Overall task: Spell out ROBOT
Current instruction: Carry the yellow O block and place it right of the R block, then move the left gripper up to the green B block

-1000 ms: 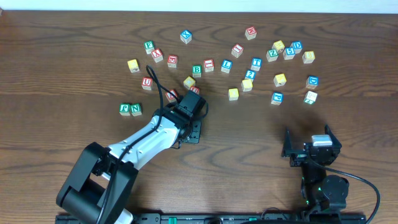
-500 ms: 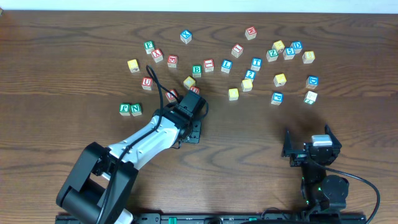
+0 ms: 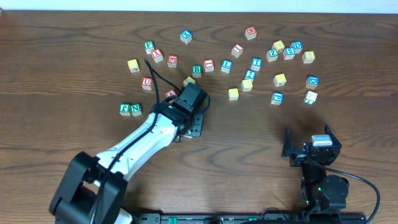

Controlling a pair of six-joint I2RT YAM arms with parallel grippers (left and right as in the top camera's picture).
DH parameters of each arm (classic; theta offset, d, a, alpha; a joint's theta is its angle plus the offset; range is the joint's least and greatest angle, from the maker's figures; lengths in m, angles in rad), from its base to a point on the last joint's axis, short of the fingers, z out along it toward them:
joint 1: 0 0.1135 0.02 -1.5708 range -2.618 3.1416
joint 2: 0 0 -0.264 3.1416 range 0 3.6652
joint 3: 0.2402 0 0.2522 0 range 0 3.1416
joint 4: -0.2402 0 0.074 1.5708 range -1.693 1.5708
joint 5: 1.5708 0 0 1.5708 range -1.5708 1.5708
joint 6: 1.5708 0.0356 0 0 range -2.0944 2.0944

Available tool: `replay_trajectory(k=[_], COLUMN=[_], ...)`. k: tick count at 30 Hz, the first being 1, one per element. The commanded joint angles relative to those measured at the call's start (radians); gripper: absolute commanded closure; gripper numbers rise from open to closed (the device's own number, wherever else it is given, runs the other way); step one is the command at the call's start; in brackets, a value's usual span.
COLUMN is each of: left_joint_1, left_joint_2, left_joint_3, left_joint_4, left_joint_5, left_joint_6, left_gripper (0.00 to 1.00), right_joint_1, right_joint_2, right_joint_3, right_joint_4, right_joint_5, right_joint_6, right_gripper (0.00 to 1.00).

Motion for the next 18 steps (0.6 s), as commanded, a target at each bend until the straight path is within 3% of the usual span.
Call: replay_trajectory(k=[1,5,13,18], left_joint_1=[0.000,0.000,0.000,0.007], left_joint_2=[-0.056,-0.103,-0.194,-0.174], left_joint_3=[0.048,0.066,0.092,0.219], left_joint_4=[-0.033,-0.041,-0.042,-0.127], left_joint_5=[-0.082,-0.089,-0.087,-0.053], left_joint_6=[0.025,0.055,0.069,0.129], left_gripper=[0.63,0.61,0.41,0.32], right_joint_1=[0.002,0.002,0.002,0.002], right_joint_2=[-0.002,-0.002,-0.002,-0.002], right_joint_3=[-0.002,-0.002,-0.002,-0.002], right_joint_4=[-0.004,-0.004,-0.004,-0.004], right_joint_5=[-0.001,-0.001,-0.001,-0.001], right_joint_6=[-0.011,-0.010,-0.011,-0.011], right_gripper=[0.01,0.01,0.01,0.01])
